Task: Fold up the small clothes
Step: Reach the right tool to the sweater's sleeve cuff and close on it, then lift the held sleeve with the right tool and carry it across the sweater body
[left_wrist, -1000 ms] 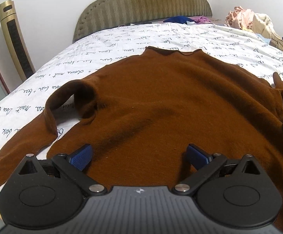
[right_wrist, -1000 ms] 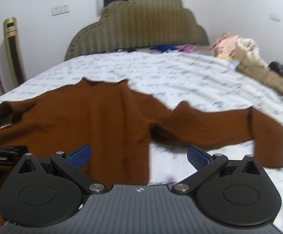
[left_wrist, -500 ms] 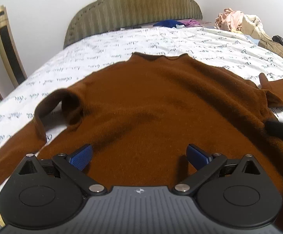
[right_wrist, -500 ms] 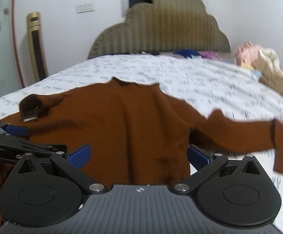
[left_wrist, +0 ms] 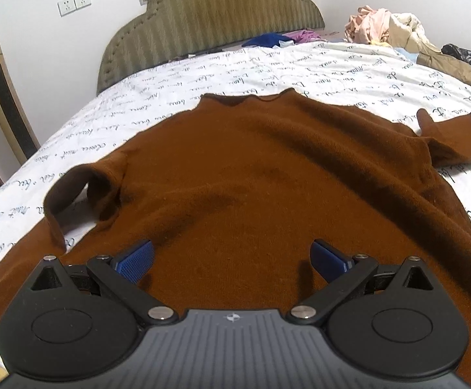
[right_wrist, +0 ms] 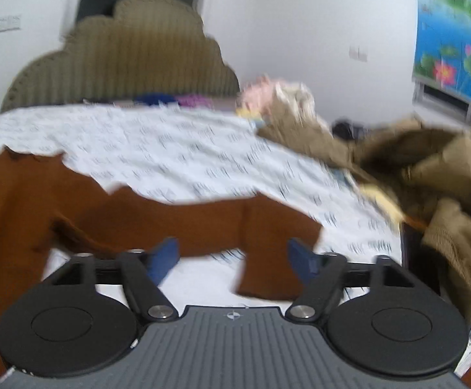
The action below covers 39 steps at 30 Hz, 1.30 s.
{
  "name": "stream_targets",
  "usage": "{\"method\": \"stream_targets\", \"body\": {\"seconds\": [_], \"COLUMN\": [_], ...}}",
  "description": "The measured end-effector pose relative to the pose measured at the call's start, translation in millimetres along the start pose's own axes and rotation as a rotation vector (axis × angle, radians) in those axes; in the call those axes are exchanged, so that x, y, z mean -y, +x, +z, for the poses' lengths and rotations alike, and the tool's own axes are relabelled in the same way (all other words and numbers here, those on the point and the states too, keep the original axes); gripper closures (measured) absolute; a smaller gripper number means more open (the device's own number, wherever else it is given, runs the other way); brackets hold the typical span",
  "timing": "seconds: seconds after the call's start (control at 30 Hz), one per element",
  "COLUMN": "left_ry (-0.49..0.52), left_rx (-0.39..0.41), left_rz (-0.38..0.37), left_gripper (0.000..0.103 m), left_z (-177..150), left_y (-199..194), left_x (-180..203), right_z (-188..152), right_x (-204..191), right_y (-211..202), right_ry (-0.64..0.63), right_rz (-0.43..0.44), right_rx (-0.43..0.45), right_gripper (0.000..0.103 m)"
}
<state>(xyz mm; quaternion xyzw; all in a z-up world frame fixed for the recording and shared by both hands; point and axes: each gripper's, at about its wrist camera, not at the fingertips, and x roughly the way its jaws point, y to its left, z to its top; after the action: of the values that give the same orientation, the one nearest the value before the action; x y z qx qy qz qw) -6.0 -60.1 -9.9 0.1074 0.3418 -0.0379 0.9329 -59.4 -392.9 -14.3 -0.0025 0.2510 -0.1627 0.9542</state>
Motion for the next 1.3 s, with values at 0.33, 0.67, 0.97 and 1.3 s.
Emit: {"method": "stream_targets", "body": {"seconds": [0.33,0.67,0.97,1.3], "left_ry": [0.013,0.017,0.003,0.064], "left_rx": [-0.013,-0.020,-0.022,-0.017], "left_rz": [0.024,0.027,0.025,0.026], "left_gripper": [0.000,0.000,0.000,0.000], "left_z": [-1,-1,0,-2], "left_y": [2,3,2,1], "left_x": [1,2,1,15], "right_z": [-9,51,51,-1], "right_x": [12,110,179,190], "right_y": [35,61,98,103], "right_ry": [0.059,0.469,0.568,0.940], "right_rz": [0.010,0.179,-0.243,0.108], "right_rx": [-0.089,-0.041,-0.009,-0.039], "right_gripper": [0.091,0.096,0.044,0.024]}}
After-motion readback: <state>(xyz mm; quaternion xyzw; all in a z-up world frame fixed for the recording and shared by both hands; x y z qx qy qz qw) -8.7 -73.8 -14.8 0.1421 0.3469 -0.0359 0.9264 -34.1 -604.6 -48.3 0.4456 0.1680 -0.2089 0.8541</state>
